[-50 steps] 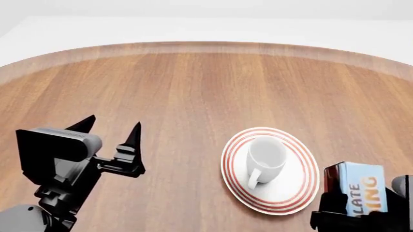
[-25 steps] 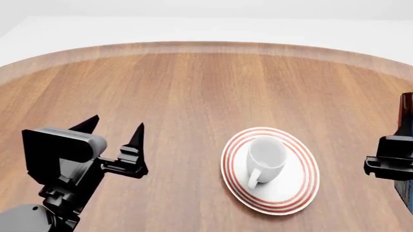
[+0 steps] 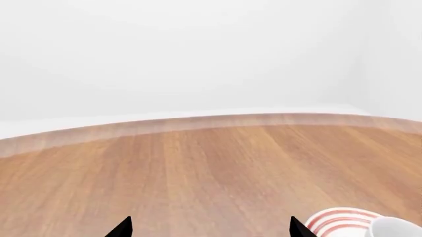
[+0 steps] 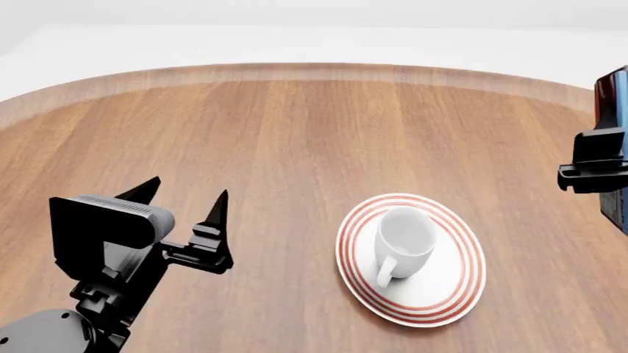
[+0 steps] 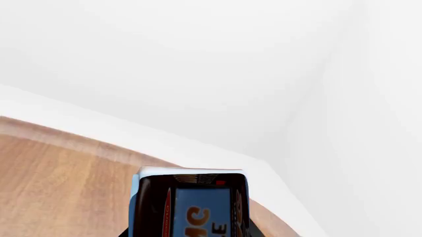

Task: Pick up the white mug and put it on the plate, and put the chocolate pudding to the right of the plate.

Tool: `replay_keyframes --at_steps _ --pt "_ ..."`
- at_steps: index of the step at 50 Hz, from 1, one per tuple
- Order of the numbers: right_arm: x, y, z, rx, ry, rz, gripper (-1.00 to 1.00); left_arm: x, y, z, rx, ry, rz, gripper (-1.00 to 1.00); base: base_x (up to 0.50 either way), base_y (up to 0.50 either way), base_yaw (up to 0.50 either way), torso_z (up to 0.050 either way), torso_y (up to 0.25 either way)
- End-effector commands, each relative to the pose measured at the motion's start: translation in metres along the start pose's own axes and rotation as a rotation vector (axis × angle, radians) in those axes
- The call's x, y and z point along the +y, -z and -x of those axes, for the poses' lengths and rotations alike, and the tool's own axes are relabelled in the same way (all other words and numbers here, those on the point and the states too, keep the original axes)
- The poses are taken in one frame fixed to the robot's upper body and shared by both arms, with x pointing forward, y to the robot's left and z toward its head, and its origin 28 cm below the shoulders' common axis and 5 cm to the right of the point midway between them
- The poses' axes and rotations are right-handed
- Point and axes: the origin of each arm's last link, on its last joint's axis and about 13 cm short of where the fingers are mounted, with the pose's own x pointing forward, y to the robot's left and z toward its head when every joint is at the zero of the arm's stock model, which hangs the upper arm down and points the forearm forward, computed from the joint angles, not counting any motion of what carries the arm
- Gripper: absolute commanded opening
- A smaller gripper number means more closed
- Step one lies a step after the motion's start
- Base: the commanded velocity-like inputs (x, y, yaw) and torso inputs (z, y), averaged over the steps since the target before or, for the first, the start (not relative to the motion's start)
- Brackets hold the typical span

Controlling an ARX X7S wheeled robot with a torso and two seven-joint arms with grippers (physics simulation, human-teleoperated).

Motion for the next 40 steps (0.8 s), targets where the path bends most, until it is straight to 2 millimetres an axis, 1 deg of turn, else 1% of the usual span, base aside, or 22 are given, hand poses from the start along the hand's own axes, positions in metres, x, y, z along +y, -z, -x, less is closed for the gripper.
replay_keyframes --at_steps 1,8,14,20,23,25,26,27,28,29,30,32,37,38,40 --pt "0.000 -0.005 -0.048 0.005 -0.027 0.085 -1.00 -0.006 -0.001 -0.004 -0.016 0.042 0.004 1.00 0.00 0.00 0.00 0.000 0.000" --pt "0.002 -0.011 -0.070 0.016 -0.045 0.121 -1.00 -0.006 -0.003 -0.005 -0.017 0.044 0.003 1.00 0.00 0.00 0.00 0.000 0.000" --pt "0.000 -0.011 -0.080 0.042 -0.058 0.131 -1.00 -0.007 -0.001 -0.006 -0.013 0.048 0.002 1.00 0.00 0.00 0.00 0.000 0.000" --pt "-0.002 -0.009 -0.092 0.121 -0.087 0.131 -1.00 -0.007 0.000 -0.006 -0.011 0.050 0.001 1.00 0.00 0.00 0.00 0.000 0.000" --pt "-0.007 -0.014 -0.103 0.166 -0.086 0.074 -1.00 -0.006 -0.001 -0.006 -0.009 0.046 -0.001 1.00 0.00 0.00 0.00 0.000 0.003" --pt "-0.007 -0.015 -0.106 0.191 -0.106 0.052 -1.00 -0.006 -0.001 -0.006 -0.010 0.046 -0.003 1.00 0.00 0.00 0.00 0.000 0.000" --pt "-0.008 -0.016 -0.111 0.216 -0.118 0.010 -1.00 -0.007 -0.001 -0.006 -0.010 0.047 -0.004 1.00 0.00 0.00 0.00 0.000 0.000" --pt "-0.007 -0.017 -0.113 0.254 -0.173 -0.084 -1.00 -0.007 -0.001 -0.006 -0.010 0.049 -0.005 1.00 0.00 0.00 0.00 0.000 0.000" --pt "-0.007 -0.017 -0.114 0.270 -0.184 -0.114 -1.00 -0.008 -0.001 -0.006 -0.009 0.049 -0.005 1.00 0.00 0.00 0.00 0.000 0.000" --pt "-0.008 -0.017 -0.117 0.258 -0.160 -0.054 -1.00 -0.008 -0.001 -0.006 -0.009 0.051 -0.006 1.00 0.00 0.00 0.00 0.000 0.000" --pt "-0.008 -0.019 -0.121 0.278 -0.185 -0.097 -1.00 -0.009 -0.001 -0.006 -0.009 0.053 -0.007 1.00 0.00 0.00 0.00 0.000 0.000" --pt "-0.009 -0.020 -0.126 0.280 -0.168 -0.075 -1.00 -0.008 0.000 -0.006 -0.009 0.053 -0.007 1.00 0.00 0.00 0.00 0.000 0.000" --pt "-0.013 -0.027 -0.140 0.354 -0.131 -0.119 -1.00 -0.008 0.000 -0.007 -0.006 0.053 -0.008 1.00 0.00 0.00 0.00 0.000 0.000" --pt "-0.013 -0.028 -0.141 0.332 -0.147 -0.124 -1.00 -0.008 0.000 -0.007 -0.006 0.053 -0.009 1.00 0.00 0.00 0.00 0.000 0.000" --pt "-0.015 -0.032 -0.145 0.355 -0.133 -0.105 -1.00 -0.009 0.001 -0.006 -0.005 0.054 -0.009 1.00 0.00 0.00 0.00 0.000 0.000"
